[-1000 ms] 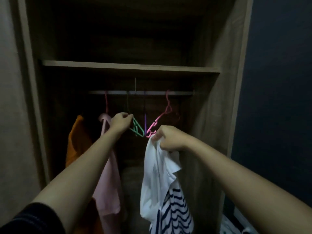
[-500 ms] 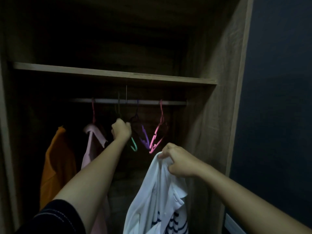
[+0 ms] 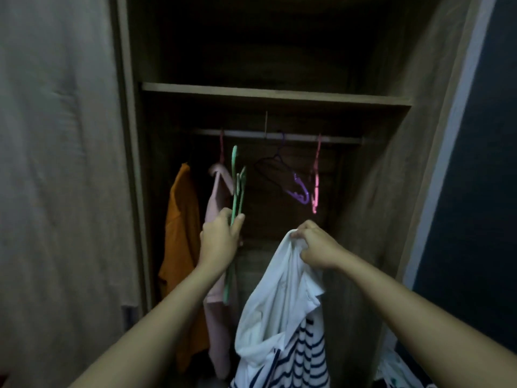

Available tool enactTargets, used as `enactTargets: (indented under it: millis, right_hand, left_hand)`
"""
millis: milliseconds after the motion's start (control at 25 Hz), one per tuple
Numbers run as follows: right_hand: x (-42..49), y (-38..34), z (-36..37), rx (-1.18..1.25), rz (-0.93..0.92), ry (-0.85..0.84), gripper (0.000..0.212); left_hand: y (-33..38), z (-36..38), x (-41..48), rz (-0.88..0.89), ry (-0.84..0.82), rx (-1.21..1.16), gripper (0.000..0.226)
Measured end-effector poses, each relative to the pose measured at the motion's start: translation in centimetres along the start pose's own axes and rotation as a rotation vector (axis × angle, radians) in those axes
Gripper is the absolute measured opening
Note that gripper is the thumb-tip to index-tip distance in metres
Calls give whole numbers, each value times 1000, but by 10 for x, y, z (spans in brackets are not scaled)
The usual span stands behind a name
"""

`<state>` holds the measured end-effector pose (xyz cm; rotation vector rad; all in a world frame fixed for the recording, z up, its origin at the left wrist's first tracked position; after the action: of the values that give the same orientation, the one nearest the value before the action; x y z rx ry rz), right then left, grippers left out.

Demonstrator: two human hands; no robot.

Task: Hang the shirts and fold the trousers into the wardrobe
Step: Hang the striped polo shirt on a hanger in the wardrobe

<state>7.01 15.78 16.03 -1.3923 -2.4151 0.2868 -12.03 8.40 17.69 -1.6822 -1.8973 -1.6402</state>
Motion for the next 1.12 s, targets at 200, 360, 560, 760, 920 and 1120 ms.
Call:
enactTargets:
  millis: [200,360,560,760,920,1120]
  right_hand:
    - [1,5,-7,63,55,69,44]
    - [3,5,-14,59,67,113,43]
    - [-10,-14,-19,-19,-65,87,46]
    - [-47,-85,-25,-138,-359,64,58]
    - [-77,-123,-42,-272,-574,232,49]
    - [-79,-110,-75,-475,-752,632,56]
  left_hand:
    - [-8,-95,-58,71,49,39,22]
    - [-19,-134,-95,-2,-160,-185,14]
    - [-27,-143,-127,-37,-345,-237,16]
    - [4,-101,-122,144,-422,-72,25]
    - [10,-87,-117,112,-210,-281,17]
    - [43,-96,-109,315,-82,-247,28]
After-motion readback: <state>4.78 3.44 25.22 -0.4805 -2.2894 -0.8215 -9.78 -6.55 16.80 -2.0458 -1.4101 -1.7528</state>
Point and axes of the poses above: each hand's wrist, its own x-axis towards the middle knuckle, its own z-axis out of the palm, y = z × x, the point moved 9 cm from there along x, towards the middle knuckle, and after that the axes turned 4 degrees about z, right-handed, at the moved point
